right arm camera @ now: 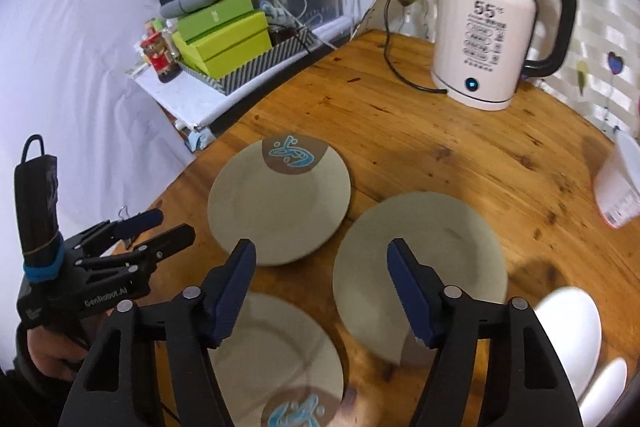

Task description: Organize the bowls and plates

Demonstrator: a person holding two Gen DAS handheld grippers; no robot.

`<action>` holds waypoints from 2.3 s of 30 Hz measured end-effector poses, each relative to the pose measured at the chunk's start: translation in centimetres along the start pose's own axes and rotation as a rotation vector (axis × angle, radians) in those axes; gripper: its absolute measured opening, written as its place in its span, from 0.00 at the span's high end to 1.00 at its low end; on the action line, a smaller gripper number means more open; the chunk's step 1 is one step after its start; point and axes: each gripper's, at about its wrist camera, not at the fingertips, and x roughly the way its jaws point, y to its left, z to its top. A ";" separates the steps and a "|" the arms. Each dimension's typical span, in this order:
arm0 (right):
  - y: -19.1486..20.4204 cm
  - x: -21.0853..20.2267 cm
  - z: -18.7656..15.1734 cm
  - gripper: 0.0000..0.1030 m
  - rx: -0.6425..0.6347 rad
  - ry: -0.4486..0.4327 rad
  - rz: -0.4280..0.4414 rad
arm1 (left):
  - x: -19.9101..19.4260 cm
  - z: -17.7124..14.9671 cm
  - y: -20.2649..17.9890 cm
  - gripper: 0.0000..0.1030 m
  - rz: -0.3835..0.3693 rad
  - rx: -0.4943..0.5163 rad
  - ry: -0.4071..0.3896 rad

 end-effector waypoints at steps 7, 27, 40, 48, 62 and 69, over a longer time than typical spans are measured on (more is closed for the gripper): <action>-1.6 4.7 2.4 0.50 0.032 0.067 0.020 | 2.1 0.9 0.5 0.35 0.000 -0.027 0.015; -2.3 10.9 4.0 0.74 0.049 0.150 0.054 | 4.8 2.0 1.1 0.61 -0.016 -0.043 0.054; -2.8 11.2 4.0 0.77 0.081 0.146 0.059 | 5.2 2.2 0.6 0.72 -0.032 -0.029 0.052; -2.2 10.5 4.2 0.77 0.083 0.134 0.068 | 4.0 2.4 0.5 0.72 -0.024 -0.026 0.032; -1.0 6.3 2.7 0.77 0.087 0.112 0.052 | 0.3 1.3 -0.6 0.72 -0.044 -0.004 0.010; -0.2 3.5 0.3 0.77 0.091 0.098 0.023 | -1.5 -0.5 -1.6 0.72 -0.049 0.019 0.013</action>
